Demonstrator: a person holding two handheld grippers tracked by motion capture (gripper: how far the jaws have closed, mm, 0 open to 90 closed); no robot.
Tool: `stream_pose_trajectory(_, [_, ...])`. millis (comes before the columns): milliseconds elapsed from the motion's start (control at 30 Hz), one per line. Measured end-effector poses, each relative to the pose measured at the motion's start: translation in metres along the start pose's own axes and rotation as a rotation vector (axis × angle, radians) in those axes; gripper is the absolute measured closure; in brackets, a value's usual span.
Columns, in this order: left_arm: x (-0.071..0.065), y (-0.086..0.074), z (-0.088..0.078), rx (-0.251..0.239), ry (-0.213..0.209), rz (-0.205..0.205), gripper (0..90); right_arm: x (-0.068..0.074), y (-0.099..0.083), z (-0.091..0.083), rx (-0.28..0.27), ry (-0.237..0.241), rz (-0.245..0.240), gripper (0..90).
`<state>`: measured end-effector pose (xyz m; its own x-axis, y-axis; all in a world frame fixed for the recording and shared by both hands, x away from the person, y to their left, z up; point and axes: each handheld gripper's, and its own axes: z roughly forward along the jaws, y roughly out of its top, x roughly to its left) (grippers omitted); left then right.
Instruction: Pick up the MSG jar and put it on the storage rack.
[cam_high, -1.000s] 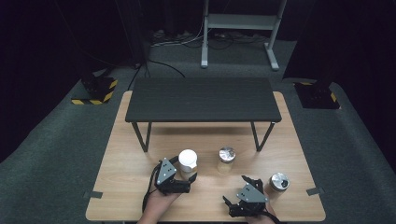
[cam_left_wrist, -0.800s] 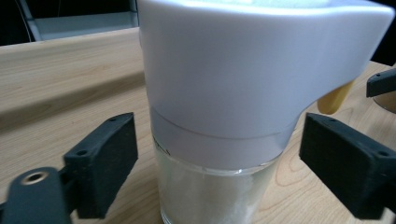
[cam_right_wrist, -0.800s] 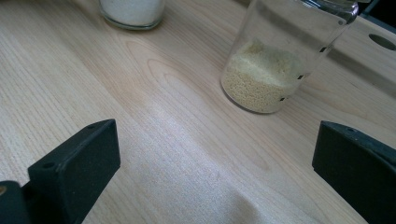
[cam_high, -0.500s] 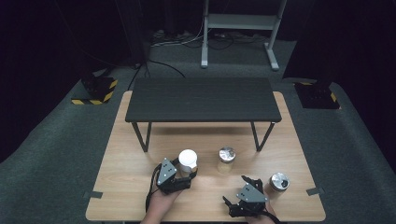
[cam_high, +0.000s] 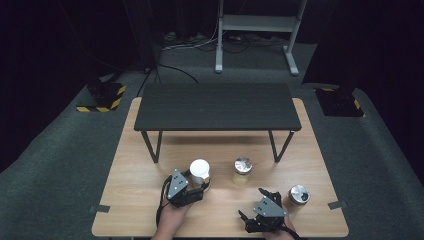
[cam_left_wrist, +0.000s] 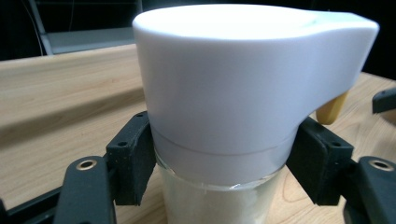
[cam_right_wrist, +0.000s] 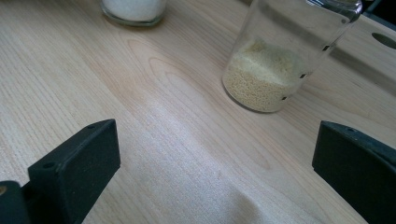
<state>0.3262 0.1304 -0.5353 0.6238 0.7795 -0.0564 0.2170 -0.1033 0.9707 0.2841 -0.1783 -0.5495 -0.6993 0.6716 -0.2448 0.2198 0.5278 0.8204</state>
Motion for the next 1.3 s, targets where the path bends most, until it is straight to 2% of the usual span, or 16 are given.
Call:
stream_pose_trajectory(33, [-0.001, 0.003, -0.003, -0.005, 0.007, 0.02, 30.8, 0.0, 0.0, 0.0, -0.001, -0.001, 0.0, 0.0])
stream_pose_trajectory(200, [-0.001, 0.01, -0.011, -0.022, 0.015, 0.033, 30.8, 0.0, 0.0, 0.0, 0.002, 0.002, 0.001, 0.0])
stream_pose_trajectory(433, [0.0, 0.017, -0.023, -0.043, 0.03, -0.001, 30.7, 0.001, 0.0, 0.0, 0.0, -0.001, -0.002, 0.0])
stream_pose_trajectory(667, [0.001, 0.033, -0.036, -0.07, 0.045, 0.022, 30.7, 0.0, 0.0, 0.0, 0.001, 0.0, -0.002, 0.0])
stream_pose_trajectory(933, [0.004, 0.046, -0.046, -0.094, 0.066, 0.023, 30.7, 0.0, 0.0, 0.0, 0.001, 0.001, -0.002, 0.0])
stream_pose_trajectory(1100, [0.004, 0.053, -0.051, -0.117, 0.059, 0.005, 30.7, 0.0, 0.0, 0.0, 0.002, 0.002, 0.002, 0.0])
stream_pose_trajectory(1300, [0.001, 0.064, -0.057, -0.126, 0.075, 0.025, 30.7, 0.0, 0.0, 0.0, 0.001, 0.001, -0.001, 0.0])
